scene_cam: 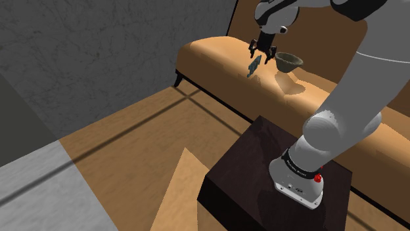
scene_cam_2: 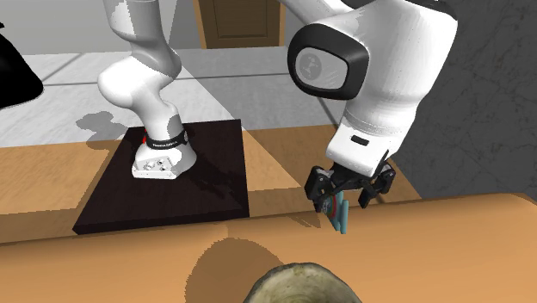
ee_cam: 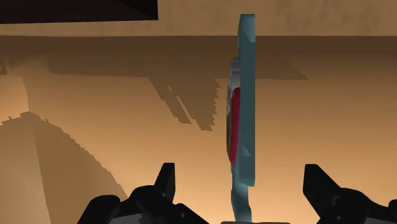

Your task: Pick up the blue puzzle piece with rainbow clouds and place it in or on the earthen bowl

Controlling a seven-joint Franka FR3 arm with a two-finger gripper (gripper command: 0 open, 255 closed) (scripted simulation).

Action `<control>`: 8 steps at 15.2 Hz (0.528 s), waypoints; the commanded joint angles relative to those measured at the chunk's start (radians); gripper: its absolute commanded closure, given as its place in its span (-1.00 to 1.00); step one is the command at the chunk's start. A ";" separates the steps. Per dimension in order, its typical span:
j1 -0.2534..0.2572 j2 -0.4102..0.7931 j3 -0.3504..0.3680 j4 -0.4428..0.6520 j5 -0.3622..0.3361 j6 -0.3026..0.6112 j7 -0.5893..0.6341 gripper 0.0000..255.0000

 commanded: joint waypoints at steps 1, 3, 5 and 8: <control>0.000 0.001 0.000 -0.005 0.000 0.006 0.000 -1.00; 0.000 0.001 0.000 -0.005 0.000 0.006 0.000 -1.00; 0.000 0.001 0.000 -0.005 0.000 0.006 0.000 -1.00; 0.000 0.001 0.000 -0.005 0.000 0.006 0.000 1.00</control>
